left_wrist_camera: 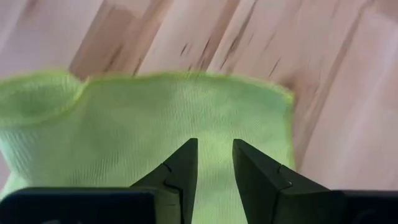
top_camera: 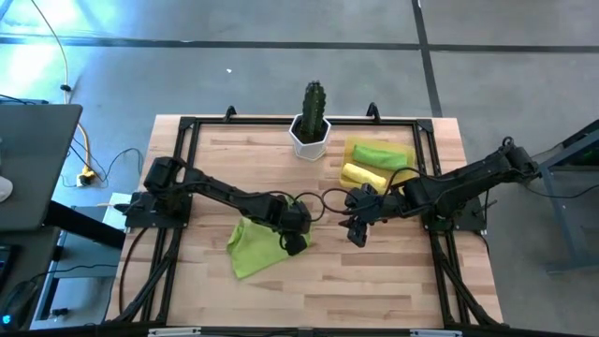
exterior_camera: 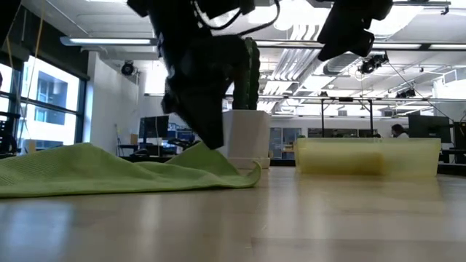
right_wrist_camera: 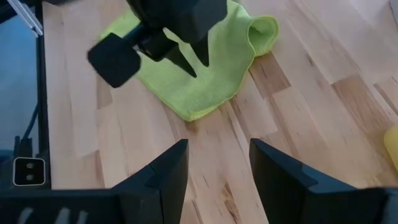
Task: Roll microfiber towels into tight, uniform cylinder then place into a basket
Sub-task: Roll the light green towel
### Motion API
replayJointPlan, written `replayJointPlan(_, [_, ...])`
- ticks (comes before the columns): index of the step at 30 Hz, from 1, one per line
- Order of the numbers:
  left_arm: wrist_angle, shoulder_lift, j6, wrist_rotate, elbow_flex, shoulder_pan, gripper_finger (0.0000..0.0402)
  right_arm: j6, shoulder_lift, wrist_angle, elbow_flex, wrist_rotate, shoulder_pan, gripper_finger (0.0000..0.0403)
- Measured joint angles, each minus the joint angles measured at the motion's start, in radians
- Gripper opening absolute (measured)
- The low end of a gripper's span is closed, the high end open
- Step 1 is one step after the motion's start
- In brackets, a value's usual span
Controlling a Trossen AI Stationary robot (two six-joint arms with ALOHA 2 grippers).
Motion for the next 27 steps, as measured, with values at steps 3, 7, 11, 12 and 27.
replayJointPlan(3, [-0.023,-0.002,0.008,-0.007,0.03,-0.003,0.0092,0.0,0.0,0.0,0.0,0.0,0.0,0.0161])
replayJointPlan(7, [-0.069,-0.002,0.008,-0.024,0.058,-0.014,0.0092,-0.001,0.0,-0.003,0.0,0.0,0.0,0.0161])
replayJointPlan(11, [-0.095,-0.003,-0.003,-0.026,0.06,-0.028,0.0092,-0.003,0.0,-0.007,0.0,0.0,0.0,0.0161])
replayJointPlan(12, [-0.096,-0.003,-0.013,-0.026,0.06,-0.032,0.0092,-0.005,0.0,-0.008,0.0,0.0,0.0,0.0161])
replayJointPlan(27, [-0.242,-0.003,-0.106,0.019,0.06,-0.111,0.0092,-0.01,0.0,0.011,0.0,0.026,0.0,0.0161])
